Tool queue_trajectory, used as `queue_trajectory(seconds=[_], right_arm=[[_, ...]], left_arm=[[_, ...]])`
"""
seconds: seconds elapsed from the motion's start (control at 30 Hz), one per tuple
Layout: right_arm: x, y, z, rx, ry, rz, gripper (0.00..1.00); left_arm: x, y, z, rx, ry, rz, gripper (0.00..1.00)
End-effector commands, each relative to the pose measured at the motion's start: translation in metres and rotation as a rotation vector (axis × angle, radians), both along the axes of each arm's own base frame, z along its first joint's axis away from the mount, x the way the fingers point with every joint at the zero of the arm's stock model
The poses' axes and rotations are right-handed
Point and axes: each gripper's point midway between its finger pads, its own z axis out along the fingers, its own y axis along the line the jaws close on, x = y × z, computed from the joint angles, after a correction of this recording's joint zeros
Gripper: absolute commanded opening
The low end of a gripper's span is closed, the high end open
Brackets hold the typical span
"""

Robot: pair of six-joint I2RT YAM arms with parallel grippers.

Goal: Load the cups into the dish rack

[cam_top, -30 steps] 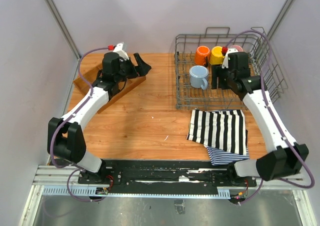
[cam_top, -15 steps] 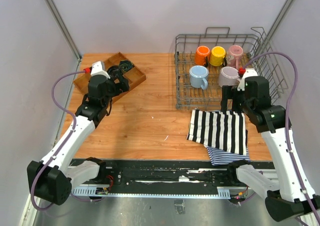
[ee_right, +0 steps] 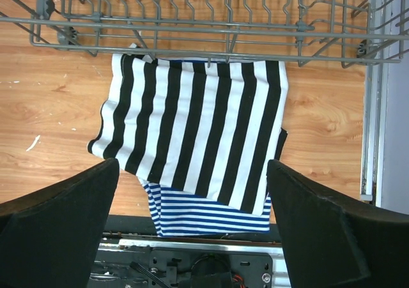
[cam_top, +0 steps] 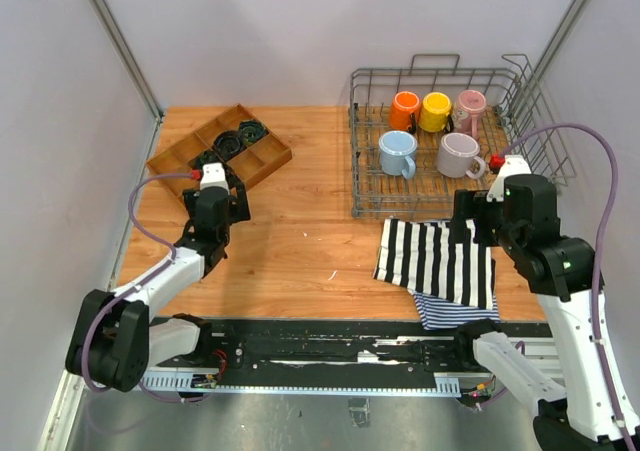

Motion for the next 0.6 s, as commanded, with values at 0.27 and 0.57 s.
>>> queue_trajectory(seconds=[0.27, 0.57], right_arm=[[-0.007, 0.017, -0.012, 0.052, 0.015, 0.08, 0.98], [0.003, 0.004, -0.057, -0.022, 0.056, 0.024, 0.98]], left_arm=[[-0.006, 0.026, 0.012, 0.042, -0.418, -0.073, 1.0], [0.001, 0.039, -0.009, 0.003, -0.414, -0.067, 1.0]])
